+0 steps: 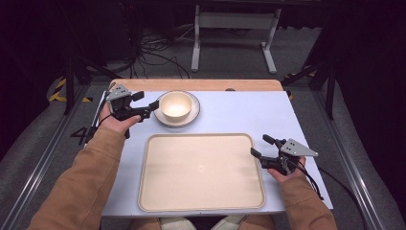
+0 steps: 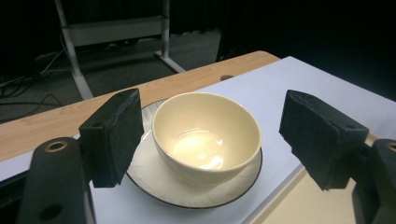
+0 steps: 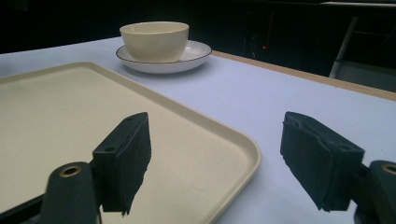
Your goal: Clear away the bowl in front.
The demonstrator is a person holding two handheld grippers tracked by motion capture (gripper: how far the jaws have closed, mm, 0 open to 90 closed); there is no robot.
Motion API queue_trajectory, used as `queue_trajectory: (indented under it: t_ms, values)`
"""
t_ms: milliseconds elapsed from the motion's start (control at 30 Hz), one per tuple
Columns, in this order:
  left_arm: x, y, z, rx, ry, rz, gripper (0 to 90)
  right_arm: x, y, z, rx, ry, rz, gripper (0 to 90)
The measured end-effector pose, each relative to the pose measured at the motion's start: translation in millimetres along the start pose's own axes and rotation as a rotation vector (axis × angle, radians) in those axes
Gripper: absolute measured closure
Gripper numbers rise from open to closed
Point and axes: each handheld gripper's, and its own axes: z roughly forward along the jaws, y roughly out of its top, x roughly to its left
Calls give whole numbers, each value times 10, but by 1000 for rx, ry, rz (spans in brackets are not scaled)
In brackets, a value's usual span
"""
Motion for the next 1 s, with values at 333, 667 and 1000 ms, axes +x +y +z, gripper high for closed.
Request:
queue_trajectory:
  t_ms: [333, 667, 1000]
  values:
    - [79, 158, 294, 51, 28, -41, 246, -6, 2, 8, 4, 6, 2, 262]
    - [113, 182, 633, 154, 84, -71, 261, -18, 10, 22, 22, 26, 7, 274]
    - [201, 255, 840, 265, 150, -125, 307, -21, 16, 45, 39, 26, 16, 287]
